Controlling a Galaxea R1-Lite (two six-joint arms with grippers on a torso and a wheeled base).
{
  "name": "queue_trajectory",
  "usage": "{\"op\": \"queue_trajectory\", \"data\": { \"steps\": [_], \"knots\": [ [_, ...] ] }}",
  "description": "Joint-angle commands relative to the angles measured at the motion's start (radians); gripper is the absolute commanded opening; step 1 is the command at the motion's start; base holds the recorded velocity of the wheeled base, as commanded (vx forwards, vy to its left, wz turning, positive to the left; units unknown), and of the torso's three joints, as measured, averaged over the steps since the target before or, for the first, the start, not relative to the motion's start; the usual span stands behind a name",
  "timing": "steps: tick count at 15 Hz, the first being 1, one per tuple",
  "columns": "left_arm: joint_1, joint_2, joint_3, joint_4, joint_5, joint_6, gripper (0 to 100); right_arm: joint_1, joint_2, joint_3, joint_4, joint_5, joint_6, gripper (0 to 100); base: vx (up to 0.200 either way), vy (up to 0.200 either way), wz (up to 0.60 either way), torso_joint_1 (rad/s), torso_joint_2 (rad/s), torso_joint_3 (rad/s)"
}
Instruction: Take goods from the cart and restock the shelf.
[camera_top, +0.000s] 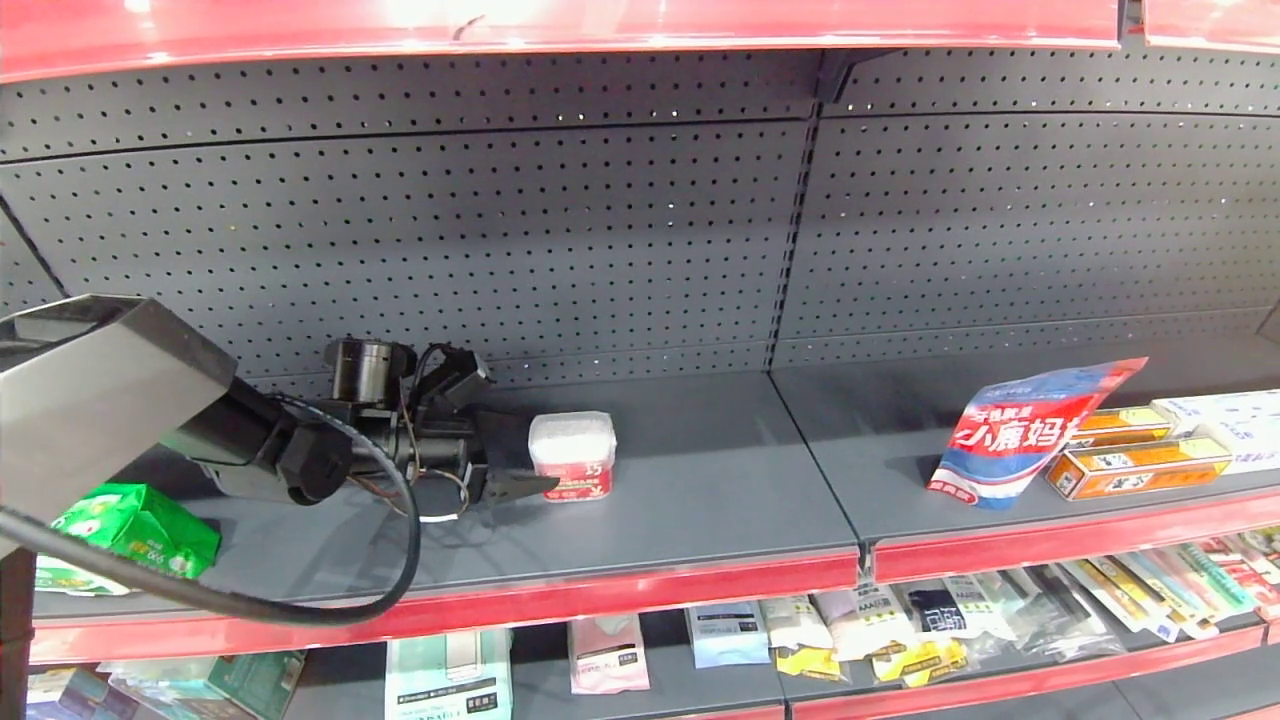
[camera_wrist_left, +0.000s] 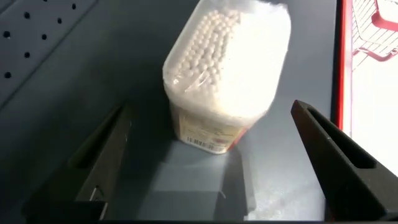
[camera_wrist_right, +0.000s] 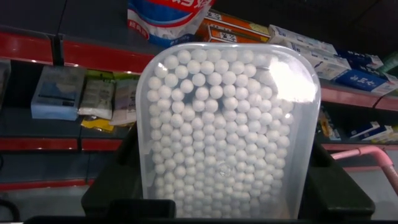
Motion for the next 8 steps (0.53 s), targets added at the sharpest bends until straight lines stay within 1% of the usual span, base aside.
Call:
{"op": "queue_trajectory", "data": {
  "steps": [1, 5, 8],
  "knots": [
    [0.000, 0.026, -0.027, 0.000, 0.004, 0.001, 100, 0.000, 0.002, 0.000, 0.000, 0.000, 0.000, 0, 0.000, 0.000, 0.00, 0.000, 0.00, 0.000],
    [-0.019, 0.050, -0.076, 0.001, 0.007, -0.001, 100, 0.001, 0.002, 0.008, 0.000, 0.000, 0.000, 0, 0.000, 0.000, 0.00, 0.000, 0.00, 0.000],
    [-0.029, 0.061, -0.078, 0.000, 0.007, -0.001, 100, 0.000, 0.005, 0.008, 0.000, 0.000, 0.000, 0, 0.000, 0.000, 0.00, 0.000, 0.00, 0.000]
  ]
}}
